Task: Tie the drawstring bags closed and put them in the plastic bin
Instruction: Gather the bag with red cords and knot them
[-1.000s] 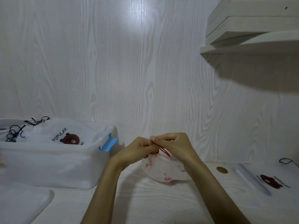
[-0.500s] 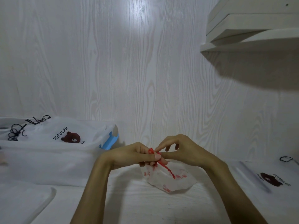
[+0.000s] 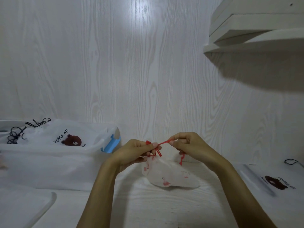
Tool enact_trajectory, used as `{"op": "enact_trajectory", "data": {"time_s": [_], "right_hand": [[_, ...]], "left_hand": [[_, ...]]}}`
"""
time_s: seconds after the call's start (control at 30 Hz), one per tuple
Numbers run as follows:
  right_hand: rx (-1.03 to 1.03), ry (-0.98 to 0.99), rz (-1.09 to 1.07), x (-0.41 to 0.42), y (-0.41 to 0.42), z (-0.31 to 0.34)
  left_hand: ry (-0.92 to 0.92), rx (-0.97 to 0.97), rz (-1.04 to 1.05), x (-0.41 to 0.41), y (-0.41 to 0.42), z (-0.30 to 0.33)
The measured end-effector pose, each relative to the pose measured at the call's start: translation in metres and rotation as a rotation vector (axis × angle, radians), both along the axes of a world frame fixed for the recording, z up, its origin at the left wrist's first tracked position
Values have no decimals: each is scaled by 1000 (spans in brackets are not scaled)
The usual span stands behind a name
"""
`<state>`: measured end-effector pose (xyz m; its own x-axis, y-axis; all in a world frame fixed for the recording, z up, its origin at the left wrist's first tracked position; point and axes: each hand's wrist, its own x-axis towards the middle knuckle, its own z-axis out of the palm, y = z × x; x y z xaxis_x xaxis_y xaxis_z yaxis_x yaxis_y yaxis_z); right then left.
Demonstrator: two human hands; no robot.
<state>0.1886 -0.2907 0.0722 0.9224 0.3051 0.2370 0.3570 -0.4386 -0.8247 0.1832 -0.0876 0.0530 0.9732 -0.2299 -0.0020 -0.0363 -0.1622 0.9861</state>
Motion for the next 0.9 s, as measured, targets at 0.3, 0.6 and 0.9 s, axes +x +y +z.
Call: {"op": "enact_trajectory", "data": {"time_s": [0.3,0.6,0.9], "right_hand": [[-216,110,100,-28,-4,31],[-408,-111,33,-24,8,24],[-239,50,201,-18,12,11]], "left_hand": [[-15,-109,53,-2,4,1],[-40,25,-38,-12,0,6],[-164,37,-79,-15,4,8]]}}
